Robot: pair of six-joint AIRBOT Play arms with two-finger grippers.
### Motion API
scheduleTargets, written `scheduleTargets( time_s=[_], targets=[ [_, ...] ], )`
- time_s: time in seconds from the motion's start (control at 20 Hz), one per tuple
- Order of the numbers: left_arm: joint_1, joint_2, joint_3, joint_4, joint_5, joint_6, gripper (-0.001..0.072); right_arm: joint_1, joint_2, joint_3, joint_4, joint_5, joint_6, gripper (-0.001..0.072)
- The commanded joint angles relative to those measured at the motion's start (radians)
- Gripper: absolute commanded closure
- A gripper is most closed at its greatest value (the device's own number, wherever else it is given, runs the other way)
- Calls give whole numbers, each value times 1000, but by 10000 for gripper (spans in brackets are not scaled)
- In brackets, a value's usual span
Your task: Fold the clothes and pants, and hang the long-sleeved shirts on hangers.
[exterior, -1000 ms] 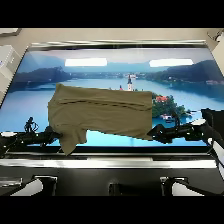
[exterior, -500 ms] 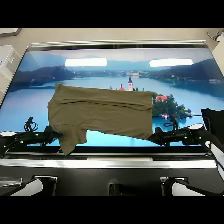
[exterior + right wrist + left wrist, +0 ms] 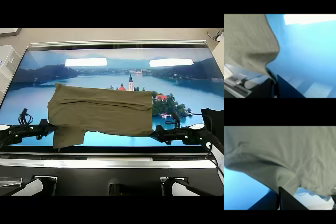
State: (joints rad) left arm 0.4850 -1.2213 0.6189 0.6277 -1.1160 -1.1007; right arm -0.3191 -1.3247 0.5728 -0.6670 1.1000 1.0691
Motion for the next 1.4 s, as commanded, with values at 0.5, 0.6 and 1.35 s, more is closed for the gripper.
scheduleTargets(
  time_s=[0.5,0.6,1.35],
  targets=[
    [-224,18,438,-1,-8,-89,695,428,132,586,-562,5,566,689],
    [-237,16,484,72,37,-131,695,450,98,595,-612,4,692,689],
    [-237,-420,910,179,133,-161,696,448,-354,980,-786,-31,809,689]
  ],
)
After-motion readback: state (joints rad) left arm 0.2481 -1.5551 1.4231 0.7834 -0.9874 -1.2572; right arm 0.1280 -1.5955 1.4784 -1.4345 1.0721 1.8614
